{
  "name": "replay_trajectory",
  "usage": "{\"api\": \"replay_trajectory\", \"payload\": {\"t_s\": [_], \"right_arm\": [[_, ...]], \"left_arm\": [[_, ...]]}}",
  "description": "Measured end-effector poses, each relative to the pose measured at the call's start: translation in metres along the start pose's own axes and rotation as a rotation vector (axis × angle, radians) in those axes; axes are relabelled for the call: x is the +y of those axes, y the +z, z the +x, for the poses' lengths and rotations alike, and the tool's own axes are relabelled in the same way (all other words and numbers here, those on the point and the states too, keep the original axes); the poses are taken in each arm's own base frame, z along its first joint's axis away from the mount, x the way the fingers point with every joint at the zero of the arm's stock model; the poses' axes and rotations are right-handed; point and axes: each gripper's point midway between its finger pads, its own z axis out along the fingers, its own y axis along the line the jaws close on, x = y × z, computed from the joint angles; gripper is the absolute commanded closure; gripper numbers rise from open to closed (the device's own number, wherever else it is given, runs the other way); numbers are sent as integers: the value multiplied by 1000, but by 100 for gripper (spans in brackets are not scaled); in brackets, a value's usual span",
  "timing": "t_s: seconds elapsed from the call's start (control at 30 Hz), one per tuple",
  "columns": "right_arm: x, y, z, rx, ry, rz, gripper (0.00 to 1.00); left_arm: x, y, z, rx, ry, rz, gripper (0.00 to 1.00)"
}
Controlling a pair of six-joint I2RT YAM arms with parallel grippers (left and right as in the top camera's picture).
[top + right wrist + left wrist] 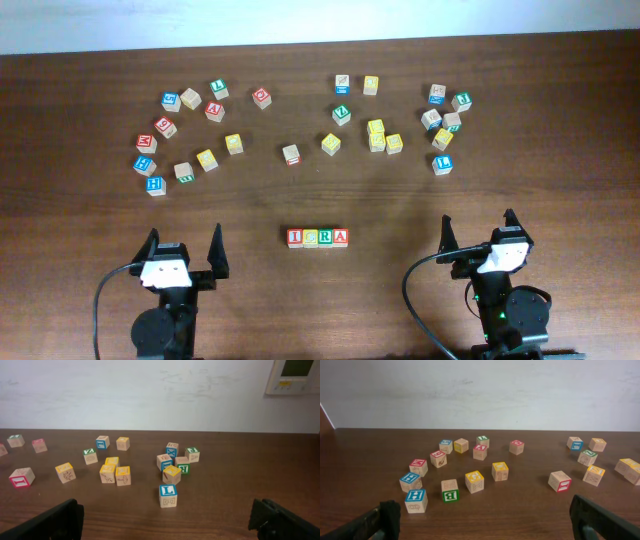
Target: Spell out ICRA
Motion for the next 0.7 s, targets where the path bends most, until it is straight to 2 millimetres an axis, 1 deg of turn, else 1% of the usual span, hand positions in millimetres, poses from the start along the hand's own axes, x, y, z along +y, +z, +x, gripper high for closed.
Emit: {"api": "replay_trajectory", "payload": {"t_s": [0.17,0.33,0.7], "right_arm": [[0,0,0,0,0,0,2],[0,0,0,0,0,0,2],[0,0,0,0,0,0,2]], "left_arm": [[2,0,0,0,-4,-10,1],[11,0,-1,-5,-41,-62,1],[8,0,-1,-3,2,-47,1]]}}
